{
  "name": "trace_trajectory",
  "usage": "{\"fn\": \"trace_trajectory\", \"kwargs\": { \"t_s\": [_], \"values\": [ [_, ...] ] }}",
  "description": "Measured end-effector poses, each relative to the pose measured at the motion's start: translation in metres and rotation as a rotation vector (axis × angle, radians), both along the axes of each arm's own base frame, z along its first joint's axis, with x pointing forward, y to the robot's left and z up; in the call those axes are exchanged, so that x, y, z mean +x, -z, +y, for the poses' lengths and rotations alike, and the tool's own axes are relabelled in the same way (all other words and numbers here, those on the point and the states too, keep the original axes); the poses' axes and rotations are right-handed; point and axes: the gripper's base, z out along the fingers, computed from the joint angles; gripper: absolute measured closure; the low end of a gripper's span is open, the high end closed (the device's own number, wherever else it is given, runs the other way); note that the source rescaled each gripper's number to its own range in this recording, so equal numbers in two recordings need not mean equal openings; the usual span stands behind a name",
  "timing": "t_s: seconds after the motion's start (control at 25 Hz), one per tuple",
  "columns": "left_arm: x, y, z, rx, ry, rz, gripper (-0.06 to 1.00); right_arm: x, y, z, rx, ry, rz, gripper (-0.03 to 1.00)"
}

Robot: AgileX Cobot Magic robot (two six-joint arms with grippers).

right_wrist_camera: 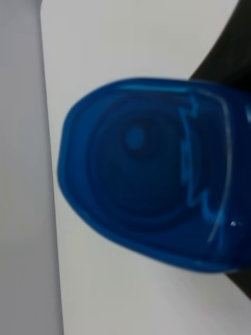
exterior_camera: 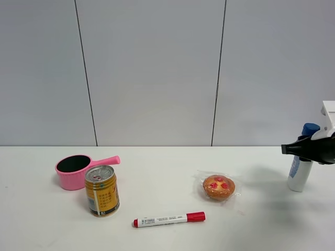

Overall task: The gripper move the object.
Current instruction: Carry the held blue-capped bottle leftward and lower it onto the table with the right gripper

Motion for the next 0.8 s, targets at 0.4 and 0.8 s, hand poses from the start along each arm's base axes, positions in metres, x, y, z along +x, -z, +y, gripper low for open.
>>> {"fn": "trace_trajectory", "kwargs": {
  "t_s": [0.4, 0.8],
  "values": [
    [0.000, 0.000, 0.000, 0.000, 0.000, 0.000, -0.06, -0.010, -0.052, 0.047, -0.002, -0.223, -0.128, 0.95],
    [0.000, 0.000, 0.000, 0.000, 0.000, 0.000, -0.06, -0.013, -0.171, 0.163, -0.009, -0.523, -0.192, 0.96]
  ]
}}
